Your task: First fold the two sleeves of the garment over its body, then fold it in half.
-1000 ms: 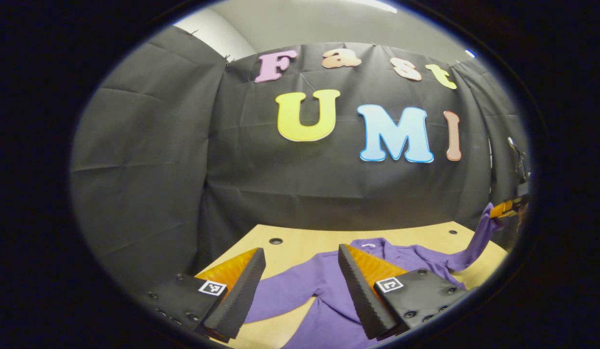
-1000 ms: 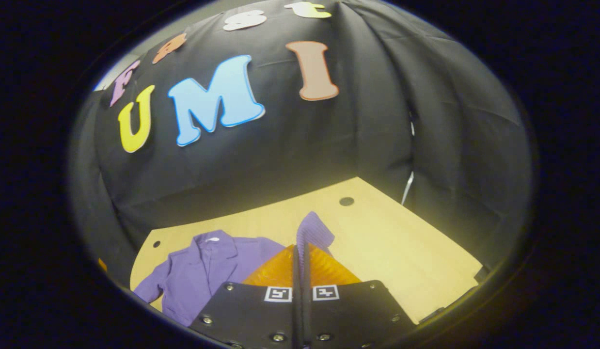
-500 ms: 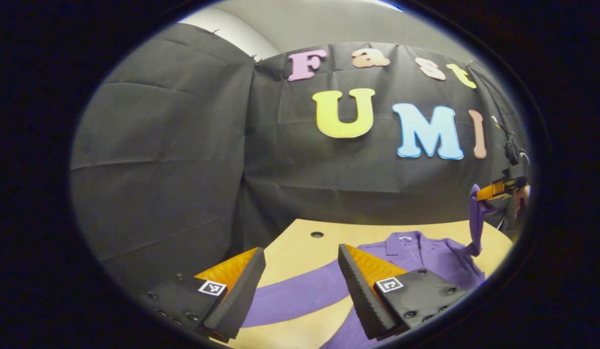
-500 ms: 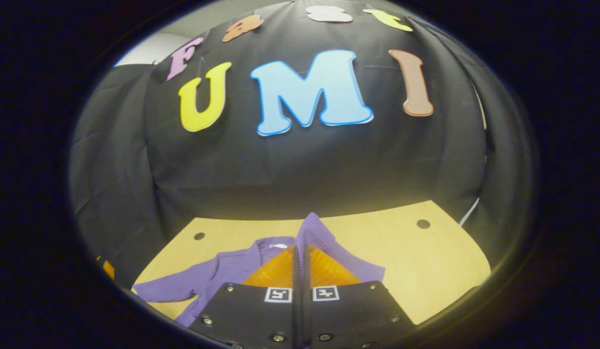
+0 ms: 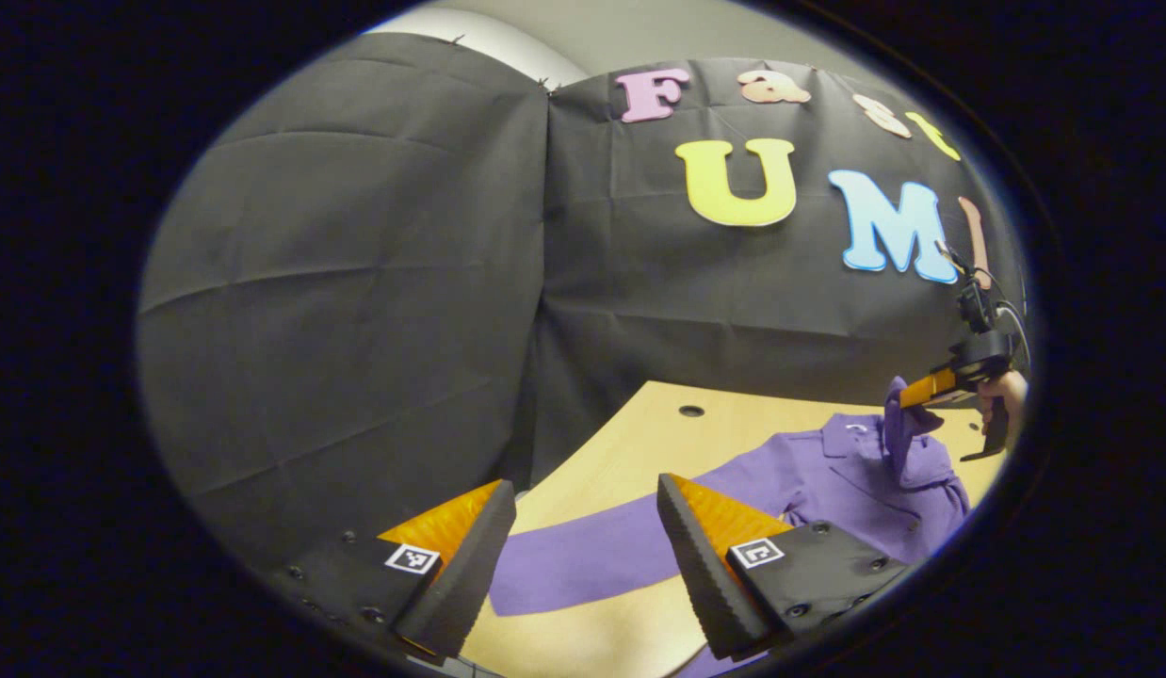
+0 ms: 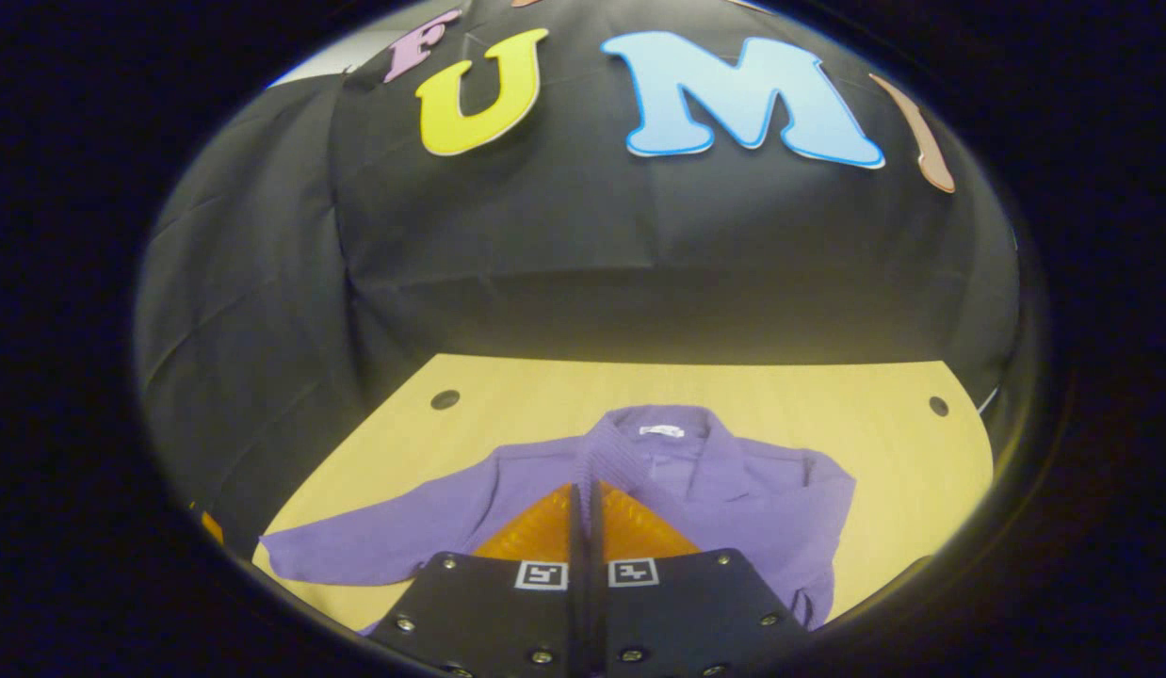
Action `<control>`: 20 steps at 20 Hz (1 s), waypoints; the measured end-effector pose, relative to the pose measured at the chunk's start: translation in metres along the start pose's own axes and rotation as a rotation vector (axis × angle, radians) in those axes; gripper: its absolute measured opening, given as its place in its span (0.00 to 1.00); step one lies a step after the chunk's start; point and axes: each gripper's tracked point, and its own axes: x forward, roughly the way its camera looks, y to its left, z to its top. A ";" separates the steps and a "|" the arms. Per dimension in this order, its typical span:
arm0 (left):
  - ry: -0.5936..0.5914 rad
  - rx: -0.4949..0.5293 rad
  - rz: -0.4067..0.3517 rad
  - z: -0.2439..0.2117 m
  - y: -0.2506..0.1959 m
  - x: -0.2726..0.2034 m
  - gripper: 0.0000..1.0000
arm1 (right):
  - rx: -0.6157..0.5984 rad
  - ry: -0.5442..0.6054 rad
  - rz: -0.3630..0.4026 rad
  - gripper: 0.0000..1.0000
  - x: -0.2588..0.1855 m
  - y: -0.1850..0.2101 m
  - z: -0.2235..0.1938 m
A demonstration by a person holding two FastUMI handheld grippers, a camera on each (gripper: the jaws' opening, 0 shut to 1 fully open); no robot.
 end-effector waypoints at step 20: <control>0.315 -0.125 0.234 -0.132 0.067 0.053 0.95 | -0.133 -0.026 -0.032 0.95 -0.060 0.019 -0.031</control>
